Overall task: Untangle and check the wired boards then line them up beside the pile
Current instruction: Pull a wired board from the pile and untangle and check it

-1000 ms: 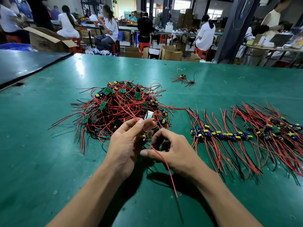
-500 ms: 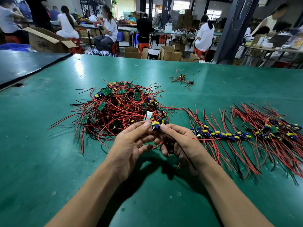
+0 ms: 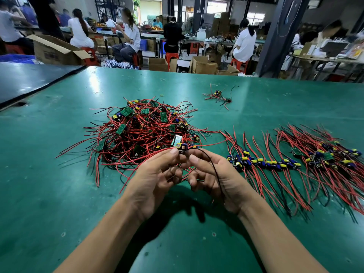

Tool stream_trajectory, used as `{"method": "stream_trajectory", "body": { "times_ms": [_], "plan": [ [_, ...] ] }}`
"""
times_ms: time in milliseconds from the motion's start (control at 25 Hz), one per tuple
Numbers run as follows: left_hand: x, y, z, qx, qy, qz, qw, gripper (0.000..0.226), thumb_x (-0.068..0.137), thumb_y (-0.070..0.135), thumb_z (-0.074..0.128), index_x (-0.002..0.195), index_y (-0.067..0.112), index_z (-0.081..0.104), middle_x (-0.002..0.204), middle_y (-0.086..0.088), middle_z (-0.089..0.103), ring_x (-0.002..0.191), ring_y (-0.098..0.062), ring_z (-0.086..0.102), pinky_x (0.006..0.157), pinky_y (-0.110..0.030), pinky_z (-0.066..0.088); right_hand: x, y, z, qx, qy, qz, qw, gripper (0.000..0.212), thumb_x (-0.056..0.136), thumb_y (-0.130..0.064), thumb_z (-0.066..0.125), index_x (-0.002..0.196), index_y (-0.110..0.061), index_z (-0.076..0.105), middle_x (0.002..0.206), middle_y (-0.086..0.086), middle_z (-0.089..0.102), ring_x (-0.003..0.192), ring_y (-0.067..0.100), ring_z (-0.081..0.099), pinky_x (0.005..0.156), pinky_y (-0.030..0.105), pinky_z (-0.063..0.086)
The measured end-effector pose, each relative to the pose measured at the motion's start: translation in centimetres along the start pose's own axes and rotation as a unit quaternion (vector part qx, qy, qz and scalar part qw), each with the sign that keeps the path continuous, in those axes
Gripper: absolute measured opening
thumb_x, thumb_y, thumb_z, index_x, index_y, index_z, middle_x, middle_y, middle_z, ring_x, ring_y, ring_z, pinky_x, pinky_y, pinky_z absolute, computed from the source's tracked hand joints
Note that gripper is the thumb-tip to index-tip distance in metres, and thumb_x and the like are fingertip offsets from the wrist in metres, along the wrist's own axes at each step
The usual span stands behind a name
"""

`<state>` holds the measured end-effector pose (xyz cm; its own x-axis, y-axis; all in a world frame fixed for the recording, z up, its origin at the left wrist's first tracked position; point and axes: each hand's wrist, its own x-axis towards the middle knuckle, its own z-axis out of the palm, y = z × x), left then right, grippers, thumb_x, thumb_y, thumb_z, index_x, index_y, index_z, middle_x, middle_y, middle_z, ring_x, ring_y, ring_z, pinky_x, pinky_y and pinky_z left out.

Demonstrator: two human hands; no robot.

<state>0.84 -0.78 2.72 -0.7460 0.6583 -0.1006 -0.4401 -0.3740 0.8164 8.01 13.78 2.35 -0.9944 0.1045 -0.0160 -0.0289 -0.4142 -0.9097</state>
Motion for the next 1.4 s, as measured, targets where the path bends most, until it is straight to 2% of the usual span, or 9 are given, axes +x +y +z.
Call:
{"method": "stream_trajectory", "body": {
  "times_ms": [120,240,480,680,800,920,1120,1280,1400],
  "plan": [
    [-0.1,-0.3,-0.1,0.004,-0.005,0.005,1.0,0.02,0.072,0.026,0.073,0.089,0.015,0.074,0.084,-0.001,0.071,0.055,-0.008,0.055,0.055,-0.017,0.048,0.1,0.2,0.4,-0.017,0.013,-0.003,1.0,0.031,0.069,-0.025,0.083,0.094,-0.017,0.069,0.097,0.006,0.071,0.053,0.014,0.059,0.051,0.023,0.051],
    [0.0,-0.5,0.0,0.013,0.008,0.013,1.0,0.025,0.077,0.02,0.072,0.101,0.012,0.071,0.093,-0.006,0.073,0.054,-0.01,0.056,0.055,-0.018,0.05,0.2,0.4,0.9,-0.023,0.032,-0.008,0.999,0.047,0.073,-0.037,0.082,0.11,-0.014,0.063,0.09,0.003,0.068,0.055,0.016,0.056,0.049,0.021,0.047],
    [-0.1,-0.3,0.5,0.044,0.012,-0.001,0.999,0.024,0.061,0.011,0.077,0.084,0.017,0.077,0.084,-0.008,0.073,0.052,-0.016,0.063,0.056,-0.025,0.048,0.5,0.4,0.7,0.04,0.08,-0.023,0.996,0.032,0.077,-0.041,0.071,0.102,-0.021,0.076,0.068,-0.006,0.054,0.044,0.003,0.032,0.04,0.015,0.028],
    [-0.2,-0.4,0.3,0.035,-0.036,-0.05,0.997,0.02,0.076,0.018,0.065,0.094,0.014,0.072,0.096,-0.015,0.073,0.076,-0.023,0.072,0.065,-0.029,0.056,0.3,0.2,0.2,0.045,0.087,0.006,0.995,0.019,0.064,-0.038,0.08,0.077,-0.024,0.077,0.06,-0.008,0.055,0.043,0.001,0.04,0.039,0.012,0.032],
    [-0.1,-0.6,0.5,0.04,-0.034,-0.052,0.997,0.027,0.072,0.029,0.071,0.093,0.013,0.071,0.092,-0.016,0.074,0.072,-0.023,0.072,0.062,-0.028,0.058,0.2,0.2,0.0,0.034,0.069,0.026,0.997,0.018,0.066,-0.036,0.081,0.077,-0.023,0.076,0.061,-0.006,0.057,0.045,0.003,0.047,0.04,0.012,0.033],
    [0.0,-0.9,0.4,0.049,-0.029,-0.046,0.997,0.023,0.062,0.02,0.077,0.08,0.012,0.065,0.077,-0.012,0.071,0.063,-0.022,0.07,0.062,-0.029,0.058,0.3,0.0,-0.4,0.021,0.073,0.024,0.997,0.015,0.069,-0.032,0.08,0.076,-0.02,0.076,0.067,-0.002,0.056,0.049,0.006,0.046,0.044,0.015,0.033],
    [0.0,-1.3,0.1,0.145,-0.047,-0.054,0.987,0.024,0.065,0.008,0.08,0.086,0.012,0.07,0.075,-0.006,0.068,0.061,-0.015,0.063,0.058,-0.025,0.052,-0.1,-0.2,-1.0,-0.178,0.131,-0.001,0.975,0.023,0.081,-0.031,0.078,0.083,-0.008,0.076,0.076,0.016,0.052,0.06,0.02,0.039,0.053,0.027,0.028],
    [0.0,-1.7,0.2,0.178,-0.039,-0.048,0.982,0.01,0.083,0.003,0.067,0.089,0.009,0.073,0.075,-0.005,0.064,0.061,-0.015,0.056,0.05,-0.022,0.047,-0.2,-0.1,-0.6,-0.207,0.121,-0.022,0.971,0.019,0.092,-0.022,0.07,0.094,-0.005,0.076,0.081,0.02,0.063,0.072,0.024,0.052,0.069,0.038,0.042],
    [0.0,-1.9,0.4,0.176,-0.025,-0.039,0.983,0.013,0.089,0.011,0.064,0.081,0.013,0.074,0.079,-0.009,0.067,0.066,-0.019,0.061,0.051,-0.024,0.052,-0.2,-0.3,-0.5,-0.191,0.092,-0.009,0.977,0.02,0.097,-0.02,0.063,0.099,-0.006,0.077,0.088,0.013,0.075,0.08,0.019,0.068,0.074,0.029,0.055]
  ]
}}
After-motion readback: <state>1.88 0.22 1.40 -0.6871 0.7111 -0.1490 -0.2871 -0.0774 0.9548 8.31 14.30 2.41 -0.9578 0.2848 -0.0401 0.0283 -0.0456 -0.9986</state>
